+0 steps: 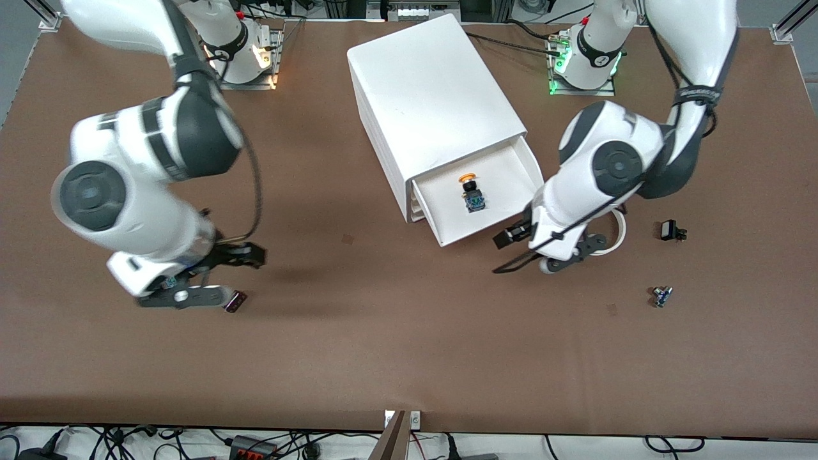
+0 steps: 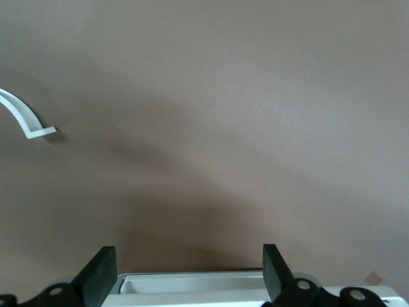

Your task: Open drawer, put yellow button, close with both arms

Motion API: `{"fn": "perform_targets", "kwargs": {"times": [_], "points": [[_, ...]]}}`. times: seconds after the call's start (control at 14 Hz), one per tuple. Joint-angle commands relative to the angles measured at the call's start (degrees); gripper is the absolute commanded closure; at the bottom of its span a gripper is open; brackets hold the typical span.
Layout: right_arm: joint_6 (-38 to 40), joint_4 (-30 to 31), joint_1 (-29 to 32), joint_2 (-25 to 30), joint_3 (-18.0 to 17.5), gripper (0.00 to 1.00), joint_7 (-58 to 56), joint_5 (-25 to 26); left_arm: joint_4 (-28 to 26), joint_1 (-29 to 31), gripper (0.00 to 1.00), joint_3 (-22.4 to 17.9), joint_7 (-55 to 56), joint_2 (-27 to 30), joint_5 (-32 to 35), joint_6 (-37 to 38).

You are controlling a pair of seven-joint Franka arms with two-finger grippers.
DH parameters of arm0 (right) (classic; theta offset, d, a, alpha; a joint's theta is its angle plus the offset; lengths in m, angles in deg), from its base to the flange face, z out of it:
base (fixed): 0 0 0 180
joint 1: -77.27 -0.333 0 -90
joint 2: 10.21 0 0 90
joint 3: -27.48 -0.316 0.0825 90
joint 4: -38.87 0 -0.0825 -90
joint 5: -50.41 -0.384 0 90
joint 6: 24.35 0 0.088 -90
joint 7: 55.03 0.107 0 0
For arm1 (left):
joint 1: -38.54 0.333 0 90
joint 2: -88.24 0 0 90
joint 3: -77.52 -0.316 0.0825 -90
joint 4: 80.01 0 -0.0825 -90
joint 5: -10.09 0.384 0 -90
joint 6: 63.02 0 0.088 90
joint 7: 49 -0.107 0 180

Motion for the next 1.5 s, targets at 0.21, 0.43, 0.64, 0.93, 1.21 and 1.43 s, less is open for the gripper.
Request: {"fn": "perform_targets", "kwargs": {"times": [0.21, 0.43, 0.64, 0.93, 1.21, 1.43], "points": [[5.3, 0.5, 4.4, 4.4, -0.7, 0.0, -2.4, -0.1, -5.7, -2.2, 0.0, -0.1, 4.1, 0.4, 4.3, -7.1], [4.3, 8.6, 8.5, 10.5, -1.0, 0.0, -1.6, -0.1, -7.7, -3.3, 0.0, 0.8, 4.2, 1.6, 4.3, -6.6], [2.3, 15.5, 12.3, 17.1, -1.1, 0.0, -2.3, -0.1, -10.8, -3.0, 0.0, 2.7, 4.2, 3.4, 4.0, -6.3], [0.1, 22.5, 16.4, 24.5, -1.2, 0.0, -5.0, -0.1, -10.9, -2.4, 0.0, 6.3, 4.2, 3.9, 3.3, -2.3], [-1.2, 25.8, 17.7, 28.7, -1.2, 0.0, -12.2, 0.2, -10.9, -2.1, 0.0, 8.4, 4.2, 4.3, 2.7, 0.4], [0.9, 25.9, 17.6, 28.9, -1.1, 0.0, -13.0, 0.4, -10.9, -0.5, 0.0, 11.0, 3.6, 4.3, 0.6, 1.4]]}}
